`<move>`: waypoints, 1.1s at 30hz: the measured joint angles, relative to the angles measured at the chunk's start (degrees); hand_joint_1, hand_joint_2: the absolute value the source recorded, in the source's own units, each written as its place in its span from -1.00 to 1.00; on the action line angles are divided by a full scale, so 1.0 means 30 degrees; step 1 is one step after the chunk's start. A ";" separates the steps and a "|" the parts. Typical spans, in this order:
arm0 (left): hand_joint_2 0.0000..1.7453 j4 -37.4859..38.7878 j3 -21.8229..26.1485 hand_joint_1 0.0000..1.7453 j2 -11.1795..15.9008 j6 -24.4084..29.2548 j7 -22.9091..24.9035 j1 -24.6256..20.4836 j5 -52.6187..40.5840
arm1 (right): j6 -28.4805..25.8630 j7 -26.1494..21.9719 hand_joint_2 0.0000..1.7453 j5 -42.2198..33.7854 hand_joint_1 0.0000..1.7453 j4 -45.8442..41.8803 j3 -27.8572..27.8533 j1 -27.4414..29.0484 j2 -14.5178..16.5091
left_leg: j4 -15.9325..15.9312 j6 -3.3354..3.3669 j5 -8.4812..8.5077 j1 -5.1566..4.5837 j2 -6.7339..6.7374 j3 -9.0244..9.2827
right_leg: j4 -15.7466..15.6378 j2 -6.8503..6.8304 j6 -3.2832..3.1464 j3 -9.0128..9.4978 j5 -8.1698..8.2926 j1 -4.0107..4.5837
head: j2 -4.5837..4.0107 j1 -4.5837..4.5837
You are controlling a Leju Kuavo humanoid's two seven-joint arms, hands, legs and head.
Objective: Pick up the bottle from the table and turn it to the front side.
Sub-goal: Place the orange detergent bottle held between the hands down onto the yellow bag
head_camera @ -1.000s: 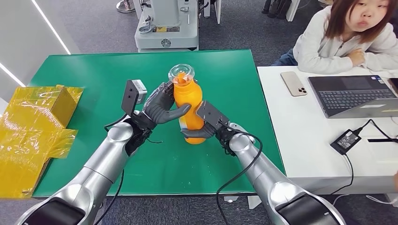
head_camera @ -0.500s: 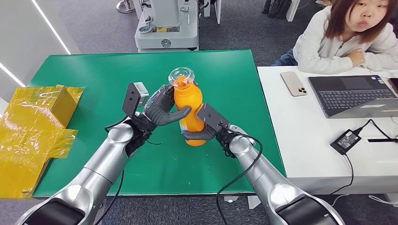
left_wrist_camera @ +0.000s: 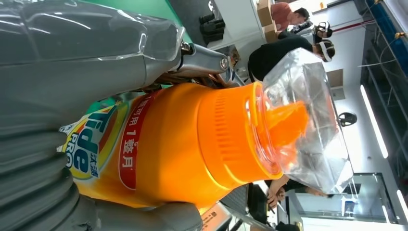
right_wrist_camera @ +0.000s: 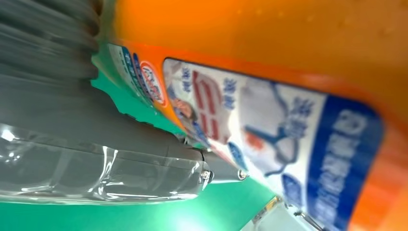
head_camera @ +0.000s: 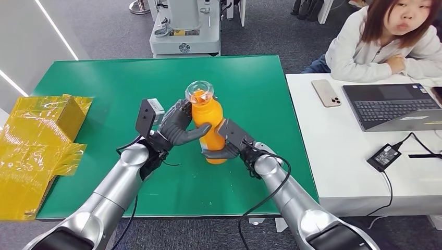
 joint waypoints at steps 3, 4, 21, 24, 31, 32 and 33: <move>1.00 -0.0213 0.0000 1.00 0.0066 0.0051 -0.0035 0.0174 0.0000 | -0.0020 -0.0038 1.00 -0.0004 -1.00 -0.0337 -0.0004 0.0218 -0.0069 | 0.0000 0.0000 0.0000 0.0000 0.0000 0.0000 | 0.0000 -0.0001 0.0000 0.0001 0.0000 0.0000 | 0.0000 0.0000; 1.00 -0.0264 0.0000 1.00 0.0080 0.0067 -0.0037 0.0212 0.0000 | -0.0022 -0.0049 1.00 -0.0004 -1.00 -0.0419 -0.0004 0.0266 -0.0084 | 0.0000 0.0000 0.0000 0.0000 -0.0001 0.0000 | 0.0000 -0.0001 0.0000 0.0001 0.0000 0.0000 | 0.0000 0.0000; 1.00 -0.0392 0.0773 1.00 0.0721 0.1232 0.0044 0.0941 -0.0004 | -0.0501 -0.0259 1.00 -0.0437 -1.00 -0.6631 0.0055 0.3489 -0.1541 | -0.0001 0.0001 -0.0001 0.0000 -0.0005 -0.0003 | -0.0001 -0.0009 0.0001 0.0002 0.0000 0.0000 | 0.0000 0.0002; 1.00 -0.0386 0.1086 1.00 0.0761 0.1020 0.0249 0.0939 0.0499 | -0.0868 -0.0235 1.00 -0.0663 -1.00 -0.7953 0.0184 0.4130 -0.1798 | -0.0001 0.0001 -0.0001 0.0000 -0.0005 -0.0001 | -0.0001 -0.0008 0.0001 0.0003 0.0000 0.0000 | 0.0000 0.0000; 1.00 -0.0333 0.1553 1.00 0.1002 0.1661 -0.0036 0.0933 0.0446 | -0.1508 -0.0221 1.00 -0.1015 -1.00 -1.1373 0.0811 0.5920 -0.2348 | -0.0003 0.0001 -0.0001 0.0001 -0.0003 -0.0002 | 0.0000 -0.0008 0.0001 0.0001 0.0000 0.0001 | 0.0000 0.0000; 1.00 -0.0333 0.1583 1.00 0.1038 0.1739 -0.0060 0.0932 0.0416 | -0.1530 -0.0206 1.00 -0.1016 -1.00 -1.1729 0.0892 0.6086 -0.2410 | -0.0004 0.0001 -0.0001 0.0001 -0.0004 -0.0002 | 0.0000 -0.0008 0.0001 0.0001 -0.0001 0.0001 | 0.0000 0.0000; 1.00 -0.0333 0.1608 1.00 0.1069 0.1781 -0.0066 0.0932 0.0401 | -0.1541 -0.0195 1.00 -0.1016 -1.00 -1.2023 0.0963 0.6217 -0.2466 | -0.0004 0.0001 -0.0001 0.0001 -0.0004 -0.0002 | 0.0000 -0.0007 0.0001 0.0001 -0.0001 0.0001 | 0.0000 0.0000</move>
